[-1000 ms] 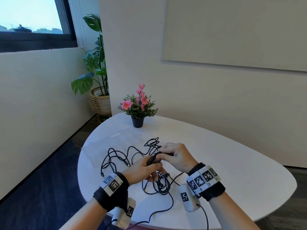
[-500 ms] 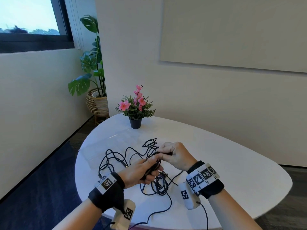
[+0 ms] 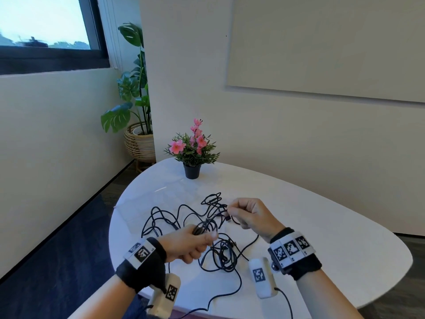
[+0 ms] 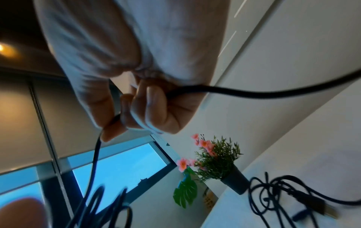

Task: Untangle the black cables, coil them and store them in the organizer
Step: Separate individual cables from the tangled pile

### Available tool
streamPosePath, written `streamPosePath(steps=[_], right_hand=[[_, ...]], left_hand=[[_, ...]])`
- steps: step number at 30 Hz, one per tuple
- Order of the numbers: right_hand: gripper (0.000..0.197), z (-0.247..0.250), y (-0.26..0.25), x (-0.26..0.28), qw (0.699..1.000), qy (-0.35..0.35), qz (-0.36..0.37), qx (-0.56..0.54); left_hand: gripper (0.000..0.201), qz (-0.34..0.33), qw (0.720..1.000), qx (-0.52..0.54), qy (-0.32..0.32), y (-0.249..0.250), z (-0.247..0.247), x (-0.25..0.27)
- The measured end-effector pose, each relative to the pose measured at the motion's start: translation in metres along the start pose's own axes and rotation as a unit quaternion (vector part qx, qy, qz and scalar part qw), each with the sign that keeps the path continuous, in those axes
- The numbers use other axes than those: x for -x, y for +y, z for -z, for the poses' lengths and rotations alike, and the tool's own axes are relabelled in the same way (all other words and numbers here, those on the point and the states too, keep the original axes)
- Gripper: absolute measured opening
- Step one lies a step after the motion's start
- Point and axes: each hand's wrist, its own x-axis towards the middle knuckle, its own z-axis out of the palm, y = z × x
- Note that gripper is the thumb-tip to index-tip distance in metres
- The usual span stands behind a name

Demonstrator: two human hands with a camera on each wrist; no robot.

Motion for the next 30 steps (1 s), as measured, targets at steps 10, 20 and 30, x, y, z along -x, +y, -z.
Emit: streamPosePath(steps=[10,20,30], right_hand=[[0.025,-0.014,0.037,-0.001,0.989,0.075,-0.013,0.123],[0.035,-0.067,0.038,0.026,0.908,-0.198,-0.051,0.365],[0.01,-0.029,-0.004,-0.001,0.955,-0.031,0.128,0.267]], left_hand=[[0.037,-0.116,0.942,0.262,0.177,0.007,-0.01,-0.019],[0.042,-0.093,0.893,0.317,0.305,-0.005,0.0,-0.038],[0.063,-0.095,0.954,-0.164,0.234,-0.003,-0.015,-0.026]])
